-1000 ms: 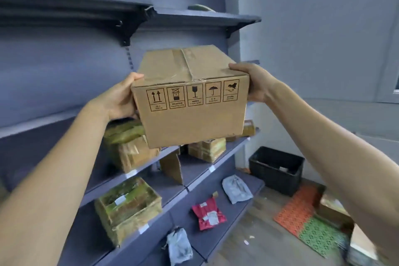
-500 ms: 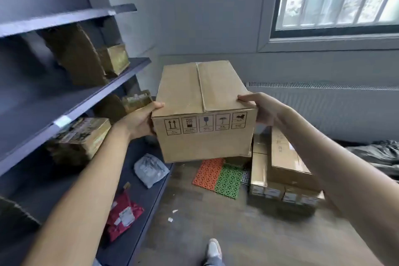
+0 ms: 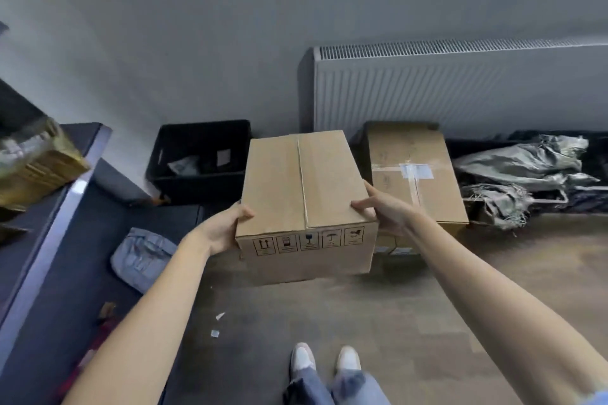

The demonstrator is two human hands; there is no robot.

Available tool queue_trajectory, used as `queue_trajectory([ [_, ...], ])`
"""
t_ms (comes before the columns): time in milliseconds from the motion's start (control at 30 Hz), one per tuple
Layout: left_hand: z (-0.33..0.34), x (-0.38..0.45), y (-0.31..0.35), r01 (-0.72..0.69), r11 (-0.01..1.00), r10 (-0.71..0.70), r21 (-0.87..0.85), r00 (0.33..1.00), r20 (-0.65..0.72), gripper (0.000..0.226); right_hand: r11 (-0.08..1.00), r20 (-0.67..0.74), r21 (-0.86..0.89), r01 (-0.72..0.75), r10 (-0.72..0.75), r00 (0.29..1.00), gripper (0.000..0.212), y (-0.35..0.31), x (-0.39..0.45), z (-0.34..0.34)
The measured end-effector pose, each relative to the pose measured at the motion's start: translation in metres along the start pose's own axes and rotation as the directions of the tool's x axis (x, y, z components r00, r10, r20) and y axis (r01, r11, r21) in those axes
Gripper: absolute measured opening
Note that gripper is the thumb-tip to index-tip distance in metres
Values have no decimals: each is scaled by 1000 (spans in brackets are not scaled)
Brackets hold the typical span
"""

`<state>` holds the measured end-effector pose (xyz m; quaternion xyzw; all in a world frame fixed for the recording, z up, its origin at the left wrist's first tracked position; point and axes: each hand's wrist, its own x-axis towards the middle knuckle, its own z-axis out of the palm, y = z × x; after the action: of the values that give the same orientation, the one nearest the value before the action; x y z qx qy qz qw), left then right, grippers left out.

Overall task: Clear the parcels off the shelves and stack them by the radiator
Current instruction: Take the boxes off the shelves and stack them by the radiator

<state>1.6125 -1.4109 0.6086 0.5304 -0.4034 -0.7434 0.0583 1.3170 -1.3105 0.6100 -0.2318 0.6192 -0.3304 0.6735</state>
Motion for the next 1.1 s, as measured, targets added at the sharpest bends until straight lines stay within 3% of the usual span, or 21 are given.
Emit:
queue_trajectory([
  [167,-7,106,-15,136,986,-144,-97,986,-85,34,988,-10,-72,-139,138,990,69,22,96,-37],
  [267,-19,187,-65,269,956,-285,-116,947,-147,51,965,-7,-210,-156,158,987,83,60,181,-54],
  [467,-29,361,-182,442,882,-463,-162,876,-136,66,937,-92,-243,-251,235,968,88,186,352,-90],
  [567,-36,440,-227,456,876,-471,-159,880,-69,70,935,-146,-192,-299,274,951,90,240,410,-114],
  [667,-53,499,-247,493,859,-510,-140,850,-136,66,967,-124,-50,-248,241,963,91,277,451,-113],
  [767,-74,534,-251,503,860,-511,-90,849,-136,68,971,-187,-15,-237,230,955,90,294,477,-104],
  [1033,-61,578,-252,473,876,-466,89,880,-93,83,966,-369,8,-259,243,897,86,320,488,-103],
  [1100,-44,590,-262,433,893,-416,118,897,-147,81,968,-329,-76,-239,202,923,84,318,504,-99],
])
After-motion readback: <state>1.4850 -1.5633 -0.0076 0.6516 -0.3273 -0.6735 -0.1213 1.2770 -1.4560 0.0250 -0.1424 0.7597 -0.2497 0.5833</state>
